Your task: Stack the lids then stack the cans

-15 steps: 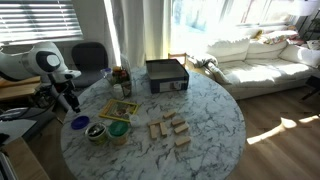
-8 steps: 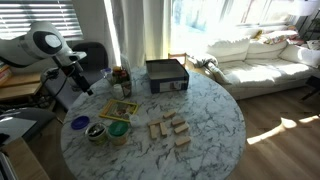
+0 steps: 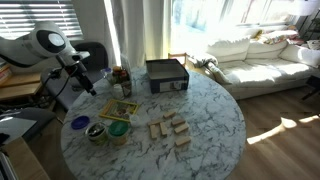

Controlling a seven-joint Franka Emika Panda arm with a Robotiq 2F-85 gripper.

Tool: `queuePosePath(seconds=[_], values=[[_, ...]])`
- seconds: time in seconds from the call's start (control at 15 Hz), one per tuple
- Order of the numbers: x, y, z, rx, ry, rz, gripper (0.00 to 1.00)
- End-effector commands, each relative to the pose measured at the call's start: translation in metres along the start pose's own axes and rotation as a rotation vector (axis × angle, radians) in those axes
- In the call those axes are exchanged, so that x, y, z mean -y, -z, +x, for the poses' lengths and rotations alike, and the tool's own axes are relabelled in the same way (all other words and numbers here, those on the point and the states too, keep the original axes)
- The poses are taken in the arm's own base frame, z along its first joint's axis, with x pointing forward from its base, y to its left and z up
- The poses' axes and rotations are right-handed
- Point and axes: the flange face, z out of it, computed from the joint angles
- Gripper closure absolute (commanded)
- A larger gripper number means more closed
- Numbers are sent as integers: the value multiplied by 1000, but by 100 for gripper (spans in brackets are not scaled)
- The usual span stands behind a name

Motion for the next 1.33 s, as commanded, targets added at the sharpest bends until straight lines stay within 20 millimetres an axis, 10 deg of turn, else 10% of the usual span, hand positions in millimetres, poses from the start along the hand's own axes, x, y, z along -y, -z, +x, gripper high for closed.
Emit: queuePosePath(seconds=[0.0, 0.6, 1.27], values=[[-29, -47, 35, 53, -130, -141, 0], [-82, -135, 94, 268, -290, -261, 0], [-118, -178, 93, 433, -357, -270, 0]])
